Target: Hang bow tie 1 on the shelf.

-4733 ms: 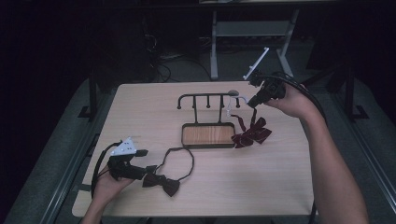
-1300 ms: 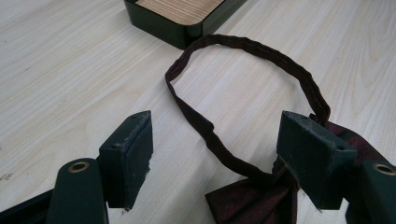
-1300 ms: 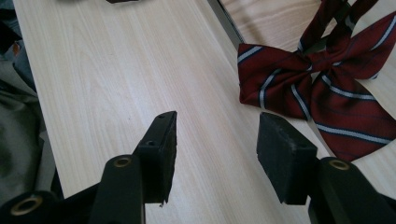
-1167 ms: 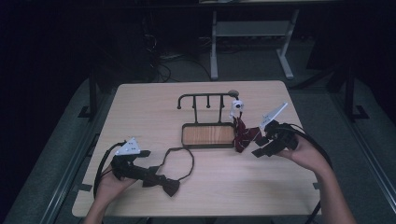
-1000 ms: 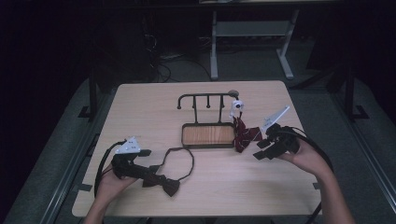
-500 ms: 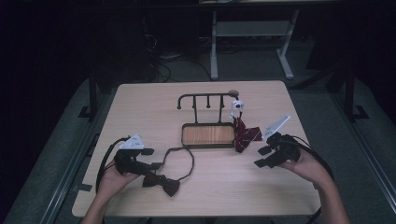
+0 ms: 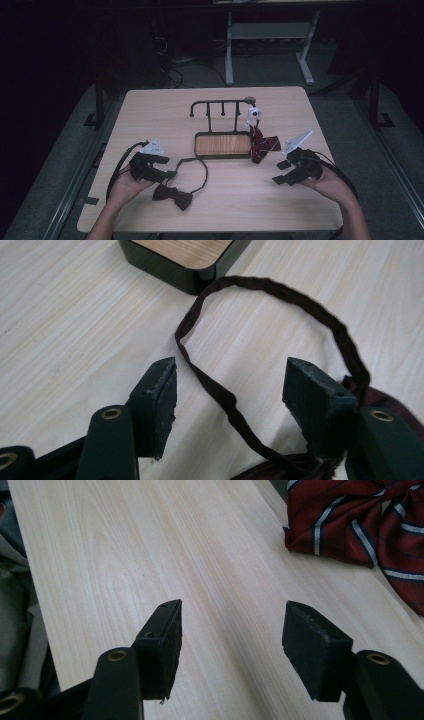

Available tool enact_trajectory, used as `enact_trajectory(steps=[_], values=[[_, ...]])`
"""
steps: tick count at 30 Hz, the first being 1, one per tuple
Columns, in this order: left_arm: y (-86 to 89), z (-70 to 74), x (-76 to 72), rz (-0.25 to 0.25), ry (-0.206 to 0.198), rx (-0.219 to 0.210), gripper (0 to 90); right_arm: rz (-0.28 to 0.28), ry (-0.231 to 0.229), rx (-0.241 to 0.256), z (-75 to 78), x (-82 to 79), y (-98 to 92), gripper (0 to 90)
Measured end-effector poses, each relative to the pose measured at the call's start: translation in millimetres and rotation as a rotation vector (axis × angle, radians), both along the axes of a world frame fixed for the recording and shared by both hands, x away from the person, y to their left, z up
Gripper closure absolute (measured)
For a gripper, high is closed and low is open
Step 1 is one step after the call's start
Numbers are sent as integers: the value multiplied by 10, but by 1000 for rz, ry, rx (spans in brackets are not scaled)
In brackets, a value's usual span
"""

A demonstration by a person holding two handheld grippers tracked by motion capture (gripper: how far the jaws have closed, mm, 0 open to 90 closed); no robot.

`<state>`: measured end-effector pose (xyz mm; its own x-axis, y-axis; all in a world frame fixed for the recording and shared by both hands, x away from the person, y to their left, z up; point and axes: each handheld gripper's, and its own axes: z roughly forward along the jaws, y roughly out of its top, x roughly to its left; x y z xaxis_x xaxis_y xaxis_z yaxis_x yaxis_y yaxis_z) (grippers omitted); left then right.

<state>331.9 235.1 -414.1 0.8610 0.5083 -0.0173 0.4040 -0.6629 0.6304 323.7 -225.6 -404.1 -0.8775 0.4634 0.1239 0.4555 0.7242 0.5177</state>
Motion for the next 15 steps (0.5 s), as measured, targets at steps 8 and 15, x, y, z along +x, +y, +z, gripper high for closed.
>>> enact_trajectory(steps=[8,15], values=[[-142,124,122,-22,4,42,396,-1,3,10,-74,-25,-30,406],[-240,137,245,-45,17,74,429,4,0,10,-78,-34,-45,402]])
